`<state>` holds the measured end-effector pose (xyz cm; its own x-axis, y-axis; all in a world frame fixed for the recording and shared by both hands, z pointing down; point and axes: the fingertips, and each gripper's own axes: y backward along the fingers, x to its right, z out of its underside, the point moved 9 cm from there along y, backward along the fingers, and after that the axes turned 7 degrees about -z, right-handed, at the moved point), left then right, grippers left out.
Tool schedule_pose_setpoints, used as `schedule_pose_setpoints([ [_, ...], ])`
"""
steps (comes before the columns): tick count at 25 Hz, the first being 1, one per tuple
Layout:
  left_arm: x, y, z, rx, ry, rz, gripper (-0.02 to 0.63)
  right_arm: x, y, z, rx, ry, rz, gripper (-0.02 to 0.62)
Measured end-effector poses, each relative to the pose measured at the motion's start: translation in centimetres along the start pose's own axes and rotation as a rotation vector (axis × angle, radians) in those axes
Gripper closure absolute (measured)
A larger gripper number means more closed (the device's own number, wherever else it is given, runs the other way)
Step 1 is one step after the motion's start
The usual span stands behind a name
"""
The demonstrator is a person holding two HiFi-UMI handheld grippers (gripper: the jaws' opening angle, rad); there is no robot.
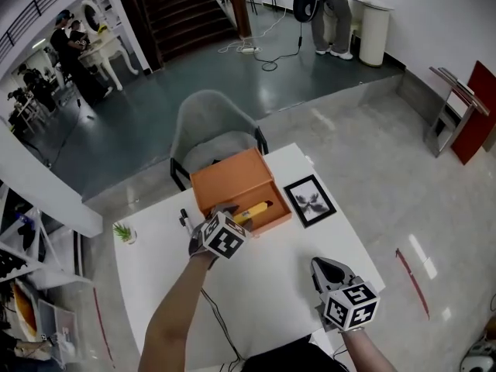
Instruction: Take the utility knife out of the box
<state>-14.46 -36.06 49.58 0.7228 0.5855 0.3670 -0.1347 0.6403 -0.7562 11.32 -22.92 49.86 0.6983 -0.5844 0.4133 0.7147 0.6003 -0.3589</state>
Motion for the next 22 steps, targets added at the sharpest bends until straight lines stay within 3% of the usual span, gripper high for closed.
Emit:
schedule_pose_setpoints([
  [16, 0.0, -4.4, -0.7, -0.119, -0.164, 0.062, 0.433, 1.8, -0.3, 0.6, -0.017, -0.038, 0.031, 0.595],
  [22, 0.1, -5.7, -0.4, -0.159, -0.184, 0.111, 0.433, 2.0, -0.5, 0.7, -0.027, -0.050, 0.036, 0.595],
])
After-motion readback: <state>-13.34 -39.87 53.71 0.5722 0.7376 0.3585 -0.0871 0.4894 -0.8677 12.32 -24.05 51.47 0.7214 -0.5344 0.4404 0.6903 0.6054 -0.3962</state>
